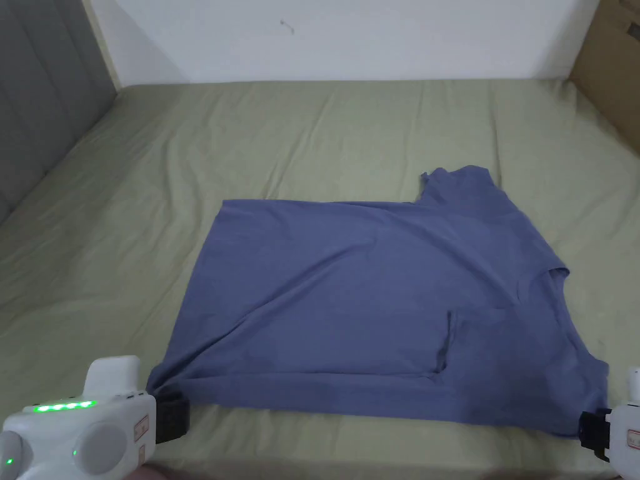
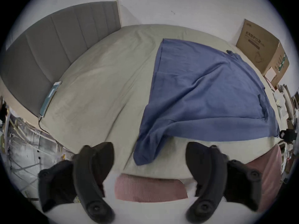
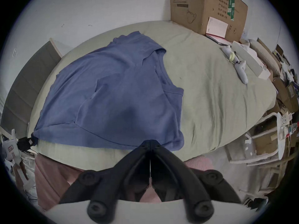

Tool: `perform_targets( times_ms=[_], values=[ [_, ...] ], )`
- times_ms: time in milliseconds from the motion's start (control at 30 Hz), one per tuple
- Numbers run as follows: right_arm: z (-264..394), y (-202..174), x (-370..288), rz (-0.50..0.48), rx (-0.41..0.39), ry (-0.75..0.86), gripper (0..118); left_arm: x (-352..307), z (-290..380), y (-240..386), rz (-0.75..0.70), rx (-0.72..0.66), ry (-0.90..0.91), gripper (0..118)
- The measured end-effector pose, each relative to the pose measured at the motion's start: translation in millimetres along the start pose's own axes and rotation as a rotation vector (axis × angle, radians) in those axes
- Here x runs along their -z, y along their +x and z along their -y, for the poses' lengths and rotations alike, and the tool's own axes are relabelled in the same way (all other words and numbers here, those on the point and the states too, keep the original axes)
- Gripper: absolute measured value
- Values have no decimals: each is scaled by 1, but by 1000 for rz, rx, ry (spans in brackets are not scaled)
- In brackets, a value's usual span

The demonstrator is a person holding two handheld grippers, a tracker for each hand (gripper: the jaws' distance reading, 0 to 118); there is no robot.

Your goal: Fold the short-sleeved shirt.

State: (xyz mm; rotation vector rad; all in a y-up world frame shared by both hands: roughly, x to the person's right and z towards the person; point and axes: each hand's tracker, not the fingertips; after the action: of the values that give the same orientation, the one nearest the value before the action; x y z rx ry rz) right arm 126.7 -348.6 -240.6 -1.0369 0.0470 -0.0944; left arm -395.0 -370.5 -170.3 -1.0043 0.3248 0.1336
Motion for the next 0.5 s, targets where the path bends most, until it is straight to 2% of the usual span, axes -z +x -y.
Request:
perform_targets(
  times_ms=[67,167,300,333,433,500],
  values=[
    [0,0,0,3,-3,-8,0,10,-2,2,19,24,-10,4],
    [1,1,0,6,-9,-10,0,21,-3,7,36,45,-88,1],
    [1,7,-5,5,-17,6,2,3,-5,4,22,42,-22,1],
    [0,8,-5,3,-15,10,14,3,-5,0,27,37,-22,1],
    [-6,11,-4,8,-27,17,75,0,-4,1,34,34,-26,1],
    [-11,13,-4,6,-46,29,75,-4,-3,1,36,42,-24,1]
  ],
)
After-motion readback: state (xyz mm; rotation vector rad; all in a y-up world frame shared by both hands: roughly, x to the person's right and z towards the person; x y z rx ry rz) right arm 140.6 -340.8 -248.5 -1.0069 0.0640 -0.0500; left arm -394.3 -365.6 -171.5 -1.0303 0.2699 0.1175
